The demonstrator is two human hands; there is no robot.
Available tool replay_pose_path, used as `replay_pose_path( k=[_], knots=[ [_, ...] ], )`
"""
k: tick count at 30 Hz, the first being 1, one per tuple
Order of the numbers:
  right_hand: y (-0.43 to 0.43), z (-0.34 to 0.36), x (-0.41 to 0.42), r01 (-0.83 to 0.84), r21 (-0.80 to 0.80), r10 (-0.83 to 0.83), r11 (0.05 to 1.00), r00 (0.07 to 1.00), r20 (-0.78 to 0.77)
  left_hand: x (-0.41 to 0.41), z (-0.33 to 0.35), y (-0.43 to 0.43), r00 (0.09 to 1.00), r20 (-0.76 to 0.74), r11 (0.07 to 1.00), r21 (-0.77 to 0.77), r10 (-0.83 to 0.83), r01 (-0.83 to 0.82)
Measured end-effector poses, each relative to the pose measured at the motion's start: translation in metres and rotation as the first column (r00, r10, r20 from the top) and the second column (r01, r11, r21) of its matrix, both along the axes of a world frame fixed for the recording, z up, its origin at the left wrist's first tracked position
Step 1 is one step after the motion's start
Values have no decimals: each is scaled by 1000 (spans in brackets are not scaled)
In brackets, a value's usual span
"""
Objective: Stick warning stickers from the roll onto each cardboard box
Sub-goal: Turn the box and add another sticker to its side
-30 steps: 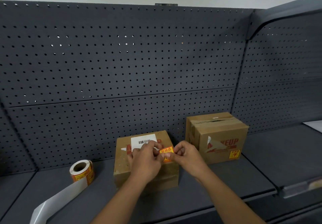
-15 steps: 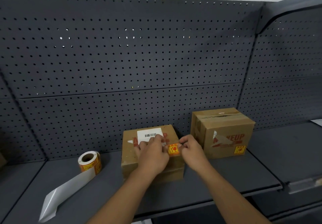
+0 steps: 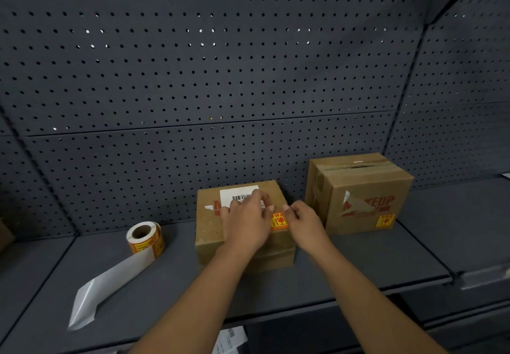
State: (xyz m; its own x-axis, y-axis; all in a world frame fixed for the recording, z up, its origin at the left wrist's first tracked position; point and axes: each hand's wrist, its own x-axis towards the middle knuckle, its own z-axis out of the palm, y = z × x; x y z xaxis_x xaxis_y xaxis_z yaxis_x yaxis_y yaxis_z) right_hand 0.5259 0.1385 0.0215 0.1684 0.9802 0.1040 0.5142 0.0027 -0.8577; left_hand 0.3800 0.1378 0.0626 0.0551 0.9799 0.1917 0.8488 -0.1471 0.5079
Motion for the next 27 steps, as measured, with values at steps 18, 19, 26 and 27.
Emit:
replay_pose_path(
  k=[18, 19, 26, 27],
  knots=[
    [7, -1, -3, -6, -46, 3, 999, 999, -52, -9, -2, 10, 991, 109, 991, -95, -83, 93],
    [7, -2, -4, 6, -42, -8, 999, 999, -39, -11, -2, 11, 988, 119, 988, -108, -94, 107],
    [2, 1, -3, 16, -34, -14, 999, 998, 67, -13, 2, 8, 987, 66, 980, -120, -149, 156],
    [2, 0, -1, 2, -23, -1, 1000, 998, 67, -12, 2, 9, 985, 69, 978, -124, -157, 165]
  ],
)
